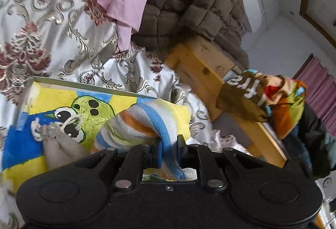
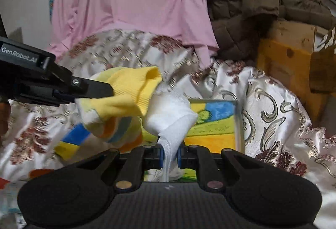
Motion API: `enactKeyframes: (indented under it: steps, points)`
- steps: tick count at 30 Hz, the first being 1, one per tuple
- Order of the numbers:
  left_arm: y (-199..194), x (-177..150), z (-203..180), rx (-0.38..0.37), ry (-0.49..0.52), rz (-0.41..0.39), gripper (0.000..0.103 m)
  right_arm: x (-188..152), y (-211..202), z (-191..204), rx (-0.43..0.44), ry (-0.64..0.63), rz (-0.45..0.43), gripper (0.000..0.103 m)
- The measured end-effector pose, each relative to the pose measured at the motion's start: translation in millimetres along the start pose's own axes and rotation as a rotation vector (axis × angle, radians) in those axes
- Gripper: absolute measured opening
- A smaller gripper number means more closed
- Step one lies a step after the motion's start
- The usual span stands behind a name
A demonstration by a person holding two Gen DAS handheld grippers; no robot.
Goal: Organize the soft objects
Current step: 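Carry the towel and sock to the cartoon tray and lower them in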
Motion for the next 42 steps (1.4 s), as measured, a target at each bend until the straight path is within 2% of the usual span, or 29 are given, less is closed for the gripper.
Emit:
enactKeyframes:
  steps: [5,11,15,16,20,21,24,27,36,42]
  points:
    - [37,-2,19,0.026,0.0,0.024,0.014,-7,23,-14,-0.039,0.007,0.058,0.013]
    - [53,-15,39,0.084,-0.01,0.051,0.014,-15,35,-14,-0.045,-0.006,0.116,0.015]
    - [56,-28,44,0.158,0.017,0.07,0.015,-18,33,-11,-0.053,-0.003,0.116,0.023]
    - [56,-31,43,0.179,0.028,0.071,0.019,-18,31,-10,-0.058,-0.003,0.114,0.025]
    - [51,-39,37,0.219,0.069,0.075,0.024,-19,23,-7,-0.073,-0.013,0.111,0.04]
    - [49,-41,34,0.229,0.087,0.075,0.028,-18,20,-6,-0.075,-0.015,0.11,0.045]
    - [39,-44,24,0.245,0.138,0.069,0.032,-16,6,-3,-0.085,-0.023,0.09,0.055]
    - [23,-46,12,0.247,0.165,0.042,0.043,-12,-14,-1,-0.081,-0.009,0.055,0.065]
    - [-47,-56,-36,0.277,0.269,-0.089,0.065,5,-88,19,-0.084,-0.017,-0.047,0.082]
    - [-101,-69,-65,0.277,0.303,-0.17,0.08,14,-145,37,-0.078,0.007,-0.12,0.092]
Point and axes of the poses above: each gripper's, at about its wrist camera, not at the fingertips, and y roughly the way its jaws point, z to its left, x to its top, the point moved 2 cm from there along y, roughly the way its jaws point, and after that the axes turned 4 degrees about x, right-handed, at the moved point
